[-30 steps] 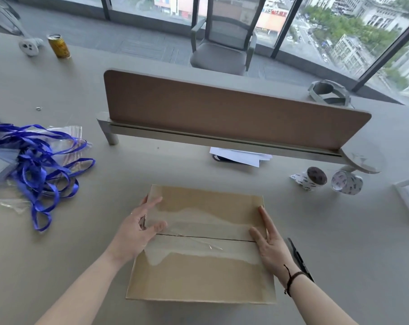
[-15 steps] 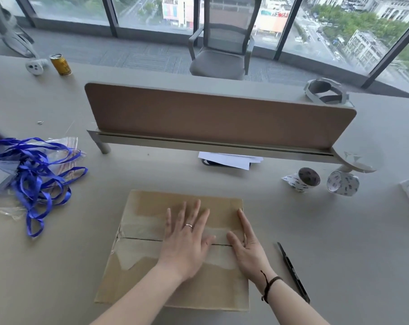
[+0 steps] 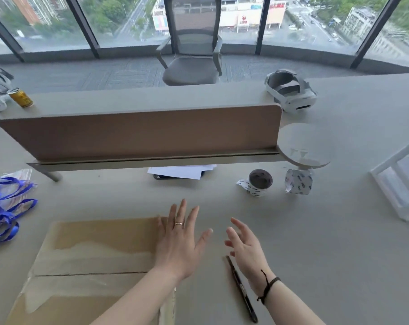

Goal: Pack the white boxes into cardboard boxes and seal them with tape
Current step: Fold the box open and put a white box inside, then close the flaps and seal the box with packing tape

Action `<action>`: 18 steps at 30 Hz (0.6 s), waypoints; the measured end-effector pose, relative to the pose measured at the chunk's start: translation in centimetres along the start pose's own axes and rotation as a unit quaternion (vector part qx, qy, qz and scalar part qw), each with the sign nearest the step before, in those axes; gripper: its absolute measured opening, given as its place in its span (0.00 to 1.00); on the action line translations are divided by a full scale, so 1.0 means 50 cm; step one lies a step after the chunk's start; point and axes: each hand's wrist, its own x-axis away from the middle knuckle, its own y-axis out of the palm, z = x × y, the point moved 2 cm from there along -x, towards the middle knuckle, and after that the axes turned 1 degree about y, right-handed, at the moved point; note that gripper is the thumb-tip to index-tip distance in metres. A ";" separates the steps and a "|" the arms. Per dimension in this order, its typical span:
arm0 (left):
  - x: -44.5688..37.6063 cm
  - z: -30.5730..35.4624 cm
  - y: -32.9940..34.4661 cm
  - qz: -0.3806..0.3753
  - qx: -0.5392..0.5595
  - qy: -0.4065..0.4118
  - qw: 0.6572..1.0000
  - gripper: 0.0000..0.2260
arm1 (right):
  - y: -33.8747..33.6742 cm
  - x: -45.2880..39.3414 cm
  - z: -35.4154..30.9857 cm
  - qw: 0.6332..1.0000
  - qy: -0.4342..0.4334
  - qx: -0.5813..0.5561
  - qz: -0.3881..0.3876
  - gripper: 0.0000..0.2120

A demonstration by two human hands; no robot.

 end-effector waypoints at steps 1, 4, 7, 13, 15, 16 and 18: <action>-0.019 0.045 0.002 -0.001 0.010 0.014 1.000 0.32 | -0.033 -0.015 -0.004 1.000 -0.002 -0.005 0.007 0.14; -0.080 0.169 0.014 -0.028 0.063 0.052 0.996 0.27 | -0.145 -0.070 -0.019 0.998 -0.005 -0.032 0.052 0.14; -0.141 0.277 0.022 -0.074 0.133 0.083 0.985 0.25 | -0.271 -0.136 -0.046 0.986 -0.005 -0.057 0.159 0.17; -0.272 0.442 0.036 -0.107 0.317 0.006 0.942 0.21 | -0.442 -0.258 -0.111 0.976 0.005 -0.050 0.211 0.28; -0.311 0.479 0.042 -0.109 0.360 -0.029 0.926 0.21 | -0.461 -0.286 -0.128 0.986 -0.006 -0.057 0.159 0.23; -0.328 0.493 0.046 -0.113 0.378 -0.045 0.918 0.21 | -0.465 -0.297 -0.134 0.988 -0.011 -0.061 0.138 0.20; -0.354 0.514 0.051 -0.124 0.407 -0.068 0.903 0.23 | -0.470 -0.312 -0.129 0.991 -0.005 -0.058 0.121 0.17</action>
